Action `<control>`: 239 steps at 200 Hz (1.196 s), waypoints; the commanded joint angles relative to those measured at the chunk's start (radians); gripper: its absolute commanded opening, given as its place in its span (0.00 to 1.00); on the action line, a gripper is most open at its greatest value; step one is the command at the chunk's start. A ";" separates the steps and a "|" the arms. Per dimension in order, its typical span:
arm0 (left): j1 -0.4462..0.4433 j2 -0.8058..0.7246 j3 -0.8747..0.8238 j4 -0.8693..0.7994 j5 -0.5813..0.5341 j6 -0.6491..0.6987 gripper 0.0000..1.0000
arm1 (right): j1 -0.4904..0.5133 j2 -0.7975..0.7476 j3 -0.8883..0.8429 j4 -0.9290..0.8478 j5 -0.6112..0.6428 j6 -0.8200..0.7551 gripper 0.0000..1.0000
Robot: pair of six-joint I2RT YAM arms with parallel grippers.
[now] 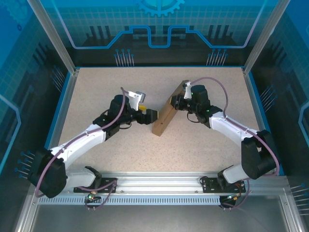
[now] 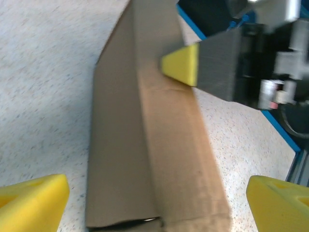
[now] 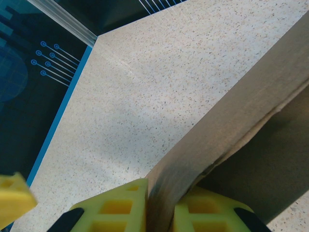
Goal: Fold the paper box
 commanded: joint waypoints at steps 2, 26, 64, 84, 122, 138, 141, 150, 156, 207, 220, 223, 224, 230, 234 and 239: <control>-0.055 0.029 0.029 -0.046 -0.119 0.153 0.96 | 0.015 0.038 -0.015 -0.115 0.048 -0.038 0.16; -0.138 0.122 0.117 -0.127 -0.223 0.237 0.97 | 0.015 0.034 -0.017 -0.114 0.047 -0.037 0.16; -0.200 0.211 0.178 -0.138 -0.284 0.273 0.97 | 0.015 0.024 -0.029 -0.111 0.051 -0.035 0.16; -0.209 0.247 0.202 -0.158 -0.296 0.288 0.93 | 0.013 0.020 -0.033 -0.110 0.051 -0.034 0.16; -0.209 0.279 0.199 -0.149 -0.302 0.328 0.71 | 0.006 0.011 -0.028 -0.110 0.042 -0.034 0.17; -0.208 0.278 0.191 -0.146 -0.300 0.339 0.60 | -0.001 0.004 -0.014 -0.112 0.027 -0.039 0.19; -0.207 0.276 0.190 -0.147 -0.298 0.342 0.58 | -0.002 0.001 -0.010 -0.114 0.025 -0.043 0.20; -0.206 0.269 0.187 -0.153 -0.285 0.360 0.53 | -0.008 -0.009 0.004 -0.122 0.014 -0.055 0.22; -0.203 0.265 0.186 -0.161 -0.279 0.376 0.50 | -0.013 -0.016 0.016 -0.131 0.006 -0.065 0.25; -0.111 0.184 0.163 -0.228 -0.113 0.576 0.42 | -0.087 -0.106 0.164 -0.314 -0.048 -0.366 0.48; -0.078 0.164 0.156 -0.238 -0.039 0.642 0.43 | -0.114 -0.118 0.217 -0.396 -0.059 -0.499 0.51; -0.070 0.162 0.158 -0.244 -0.024 0.652 0.43 | -0.121 -0.119 0.229 -0.412 -0.059 -0.532 0.51; -0.068 0.162 0.160 -0.246 -0.020 0.656 0.43 | -0.123 -0.120 0.233 -0.417 -0.060 -0.540 0.51; -0.051 0.161 0.163 -0.255 0.009 0.678 0.43 | -0.138 -0.117 0.256 -0.440 -0.062 -0.597 0.52; -0.042 0.160 0.165 -0.257 0.028 0.693 0.43 | -0.149 -0.113 0.270 -0.451 -0.070 -0.629 0.53; -0.029 0.160 0.165 -0.259 0.052 0.709 0.43 | -0.165 -0.107 0.283 -0.461 -0.089 -0.660 0.53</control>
